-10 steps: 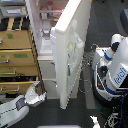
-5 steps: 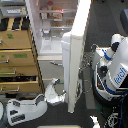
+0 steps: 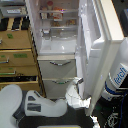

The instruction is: Opening the fridge

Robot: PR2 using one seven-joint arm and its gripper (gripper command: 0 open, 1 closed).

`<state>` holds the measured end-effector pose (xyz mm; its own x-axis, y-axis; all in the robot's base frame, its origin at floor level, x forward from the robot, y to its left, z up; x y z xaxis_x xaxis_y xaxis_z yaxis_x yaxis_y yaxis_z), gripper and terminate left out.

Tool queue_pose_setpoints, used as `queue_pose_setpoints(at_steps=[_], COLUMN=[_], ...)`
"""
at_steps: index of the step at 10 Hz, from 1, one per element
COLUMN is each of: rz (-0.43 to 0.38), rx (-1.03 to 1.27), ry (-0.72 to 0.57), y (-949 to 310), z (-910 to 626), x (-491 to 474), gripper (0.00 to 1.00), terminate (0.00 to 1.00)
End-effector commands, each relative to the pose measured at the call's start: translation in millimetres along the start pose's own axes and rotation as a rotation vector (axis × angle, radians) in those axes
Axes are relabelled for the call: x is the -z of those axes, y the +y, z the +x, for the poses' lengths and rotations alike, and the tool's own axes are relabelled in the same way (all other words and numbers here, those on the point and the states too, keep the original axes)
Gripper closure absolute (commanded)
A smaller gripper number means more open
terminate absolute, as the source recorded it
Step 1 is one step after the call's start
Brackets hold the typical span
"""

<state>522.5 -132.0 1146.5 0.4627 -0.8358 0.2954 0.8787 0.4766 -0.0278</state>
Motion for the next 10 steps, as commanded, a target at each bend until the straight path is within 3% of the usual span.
queue_pose_setpoints(at_steps=[1,5,8,10], rz=[-0.199,-0.005,-0.035,-0.024], rx=[0.247,-0.027,-0.114,-0.322], ry=[-0.078,-0.001,0.009,0.066], y=[-305,-24,36,88], z=[303,-28,-222,-363], x=[29,32,15,33], gripper=[0.00,0.00,0.00,0.00], terminate=[0.00,0.00,0.00,0.00])
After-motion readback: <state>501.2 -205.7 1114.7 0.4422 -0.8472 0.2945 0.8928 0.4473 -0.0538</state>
